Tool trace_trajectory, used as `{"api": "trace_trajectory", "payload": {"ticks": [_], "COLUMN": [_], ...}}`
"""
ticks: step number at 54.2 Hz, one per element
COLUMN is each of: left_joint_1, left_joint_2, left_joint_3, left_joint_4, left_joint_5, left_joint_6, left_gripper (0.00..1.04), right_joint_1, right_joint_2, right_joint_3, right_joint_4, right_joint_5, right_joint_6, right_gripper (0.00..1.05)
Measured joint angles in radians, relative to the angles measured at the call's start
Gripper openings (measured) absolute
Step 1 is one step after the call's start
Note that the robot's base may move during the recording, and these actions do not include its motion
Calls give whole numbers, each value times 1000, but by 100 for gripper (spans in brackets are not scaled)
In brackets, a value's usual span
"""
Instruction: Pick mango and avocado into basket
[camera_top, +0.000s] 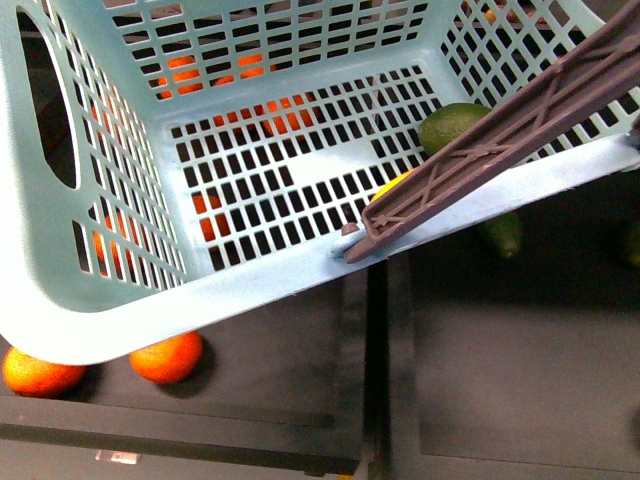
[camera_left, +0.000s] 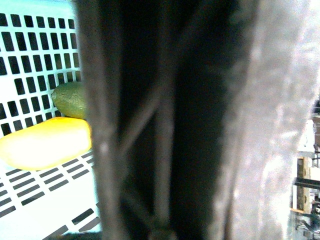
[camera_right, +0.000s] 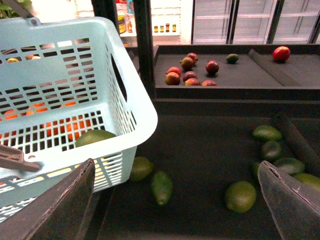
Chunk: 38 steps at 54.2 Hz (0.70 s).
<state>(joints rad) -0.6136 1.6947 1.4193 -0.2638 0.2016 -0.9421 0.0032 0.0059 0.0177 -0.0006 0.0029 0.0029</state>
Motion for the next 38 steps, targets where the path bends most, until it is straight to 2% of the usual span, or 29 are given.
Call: {"api": "trace_trajectory", "payload": {"ticks": [38], "left_joint_1": [11], "left_joint_2": [0], "left_joint_3": [0], "left_joint_4": [0], "left_joint_5": [-8], "left_joint_6": [6], "left_gripper": [13], "right_joint_1": [0], "right_joint_2": [-3], "right_joint_3": [0], "right_joint_4": [-1], "right_joint_5": [-1], "right_joint_6": [0], "right_gripper": [96]}}
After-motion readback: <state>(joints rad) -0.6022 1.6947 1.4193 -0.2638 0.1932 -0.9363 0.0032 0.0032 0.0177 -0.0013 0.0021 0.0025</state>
